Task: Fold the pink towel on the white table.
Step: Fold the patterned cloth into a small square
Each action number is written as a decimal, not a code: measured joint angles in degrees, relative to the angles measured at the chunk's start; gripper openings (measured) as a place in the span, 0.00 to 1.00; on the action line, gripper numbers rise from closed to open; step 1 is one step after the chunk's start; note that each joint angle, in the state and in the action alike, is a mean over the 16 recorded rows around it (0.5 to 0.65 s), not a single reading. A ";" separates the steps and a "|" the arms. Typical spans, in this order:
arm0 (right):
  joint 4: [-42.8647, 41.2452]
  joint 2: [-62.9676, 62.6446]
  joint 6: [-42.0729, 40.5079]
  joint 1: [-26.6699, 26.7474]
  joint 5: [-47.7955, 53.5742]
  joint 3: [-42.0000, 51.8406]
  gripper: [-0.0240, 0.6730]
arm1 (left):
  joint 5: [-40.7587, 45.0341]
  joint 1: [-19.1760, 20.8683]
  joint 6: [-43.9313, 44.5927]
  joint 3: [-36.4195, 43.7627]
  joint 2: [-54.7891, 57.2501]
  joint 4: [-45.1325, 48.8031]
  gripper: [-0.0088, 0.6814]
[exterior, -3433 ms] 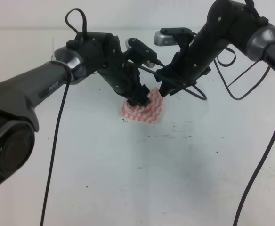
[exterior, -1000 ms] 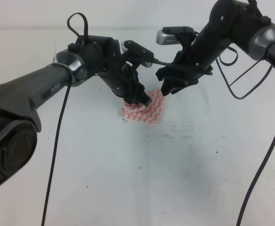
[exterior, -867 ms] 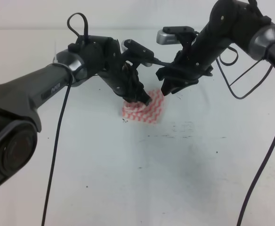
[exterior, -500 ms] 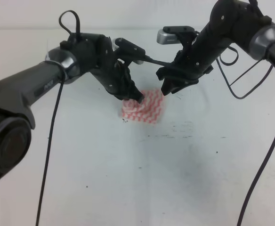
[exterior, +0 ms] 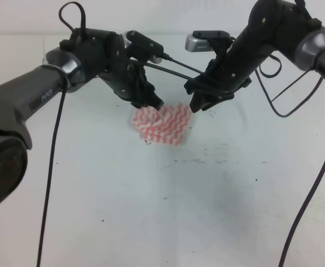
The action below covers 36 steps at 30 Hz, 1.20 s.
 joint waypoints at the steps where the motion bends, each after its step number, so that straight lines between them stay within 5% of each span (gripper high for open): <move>1: 0.11 0.00 0.00 0.00 0.01 0.00 0.30 | -0.03 0.06 -0.35 0.00 0.03 -0.10 0.35; 12: 0.98 -0.16 -0.01 -0.01 0.06 -0.01 0.30 | -0.92 0.20 -1.72 -0.01 -0.08 -7.39 0.61; 36: 0.94 -0.16 -0.04 -0.01 0.08 -0.01 0.29 | -2.99 0.20 -1.54 -0.01 4.22 -16.42 0.61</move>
